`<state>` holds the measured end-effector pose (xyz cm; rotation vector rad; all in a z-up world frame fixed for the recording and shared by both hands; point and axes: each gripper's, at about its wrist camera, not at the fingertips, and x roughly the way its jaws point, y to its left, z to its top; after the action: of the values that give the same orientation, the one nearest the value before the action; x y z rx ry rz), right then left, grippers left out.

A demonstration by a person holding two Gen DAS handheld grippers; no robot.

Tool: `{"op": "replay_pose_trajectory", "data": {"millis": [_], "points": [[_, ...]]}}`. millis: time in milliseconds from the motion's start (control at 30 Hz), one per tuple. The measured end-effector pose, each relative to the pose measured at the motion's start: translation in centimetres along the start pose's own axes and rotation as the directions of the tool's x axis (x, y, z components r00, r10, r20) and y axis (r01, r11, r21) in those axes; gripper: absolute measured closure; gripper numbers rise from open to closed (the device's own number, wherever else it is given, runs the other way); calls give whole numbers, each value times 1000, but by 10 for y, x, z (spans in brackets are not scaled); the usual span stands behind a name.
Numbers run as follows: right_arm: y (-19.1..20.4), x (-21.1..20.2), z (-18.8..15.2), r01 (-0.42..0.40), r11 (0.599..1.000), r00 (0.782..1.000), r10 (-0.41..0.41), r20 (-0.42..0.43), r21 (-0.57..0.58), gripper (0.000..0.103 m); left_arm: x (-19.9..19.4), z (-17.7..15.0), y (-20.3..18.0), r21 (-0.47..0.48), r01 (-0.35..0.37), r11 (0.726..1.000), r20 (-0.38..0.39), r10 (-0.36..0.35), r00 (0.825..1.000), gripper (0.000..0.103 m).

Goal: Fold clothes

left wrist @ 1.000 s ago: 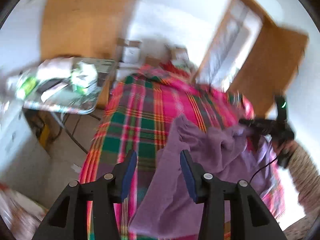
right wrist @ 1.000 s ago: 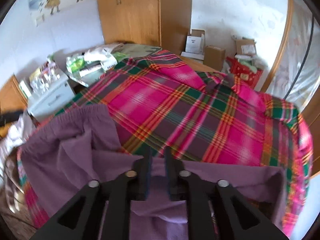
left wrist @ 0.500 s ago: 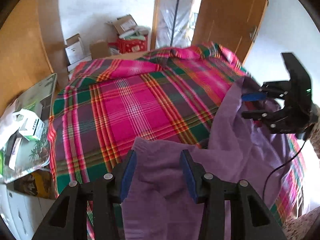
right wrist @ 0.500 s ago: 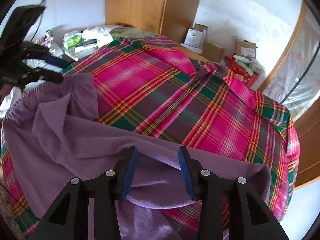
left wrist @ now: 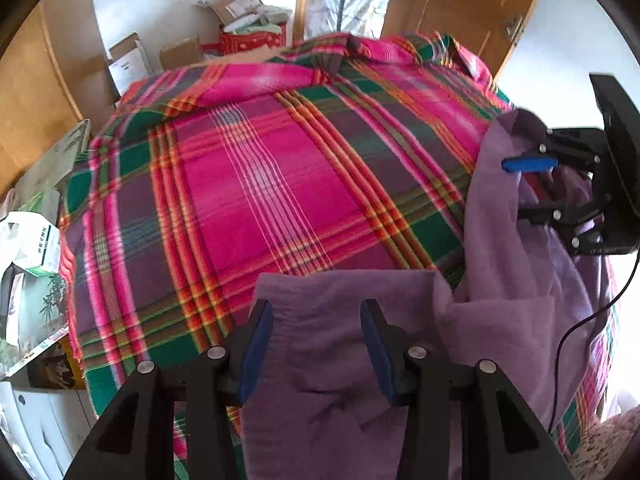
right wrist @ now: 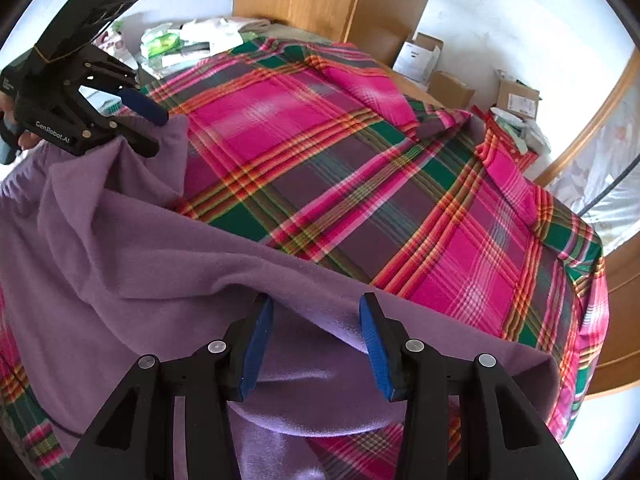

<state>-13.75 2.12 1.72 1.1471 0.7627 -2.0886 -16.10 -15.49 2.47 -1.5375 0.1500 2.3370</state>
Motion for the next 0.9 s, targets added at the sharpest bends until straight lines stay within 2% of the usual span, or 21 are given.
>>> {"op": "replay_pose_trajectory", "data": {"millis": [200,300,367,433,533,600,700,767,833,900], "points": [[-9,11,-2,25,999,999,-25,-22,25,57,7,4,4,-24,11,1000,-5,-11,1000,57],[-11,14,-1,38,999,999,-37,-27,37,71,8,7,7,-41,15,999,-5,-15,1000,57],[-12,14,0,53,998,998,-51,-25,46,79,8,8,8,-41,0,999,0,0,1000,61],[-15,14,0,64,996,998,-62,-22,62,89,7,7,11,-49,-25,998,13,26,1000,79],[-19,14,-1,63,994,998,-62,-15,87,93,6,5,24,-104,10,994,30,-7,1000,96],[-20,15,-2,61,993,998,-60,-15,96,93,4,3,35,-153,38,988,35,-33,999,102],[-20,14,-3,62,993,998,-61,-13,102,93,2,2,44,-184,44,982,47,-36,998,100],[-20,14,-3,64,992,998,-62,-17,108,93,3,3,51,-199,56,978,37,-50,998,88],[-21,15,-4,65,991,998,-63,-20,113,93,4,3,56,-206,60,977,26,-56,998,66],[-21,15,-4,63,991,998,-61,-21,118,93,4,3,57,-198,70,978,34,-65,997,64]]}}
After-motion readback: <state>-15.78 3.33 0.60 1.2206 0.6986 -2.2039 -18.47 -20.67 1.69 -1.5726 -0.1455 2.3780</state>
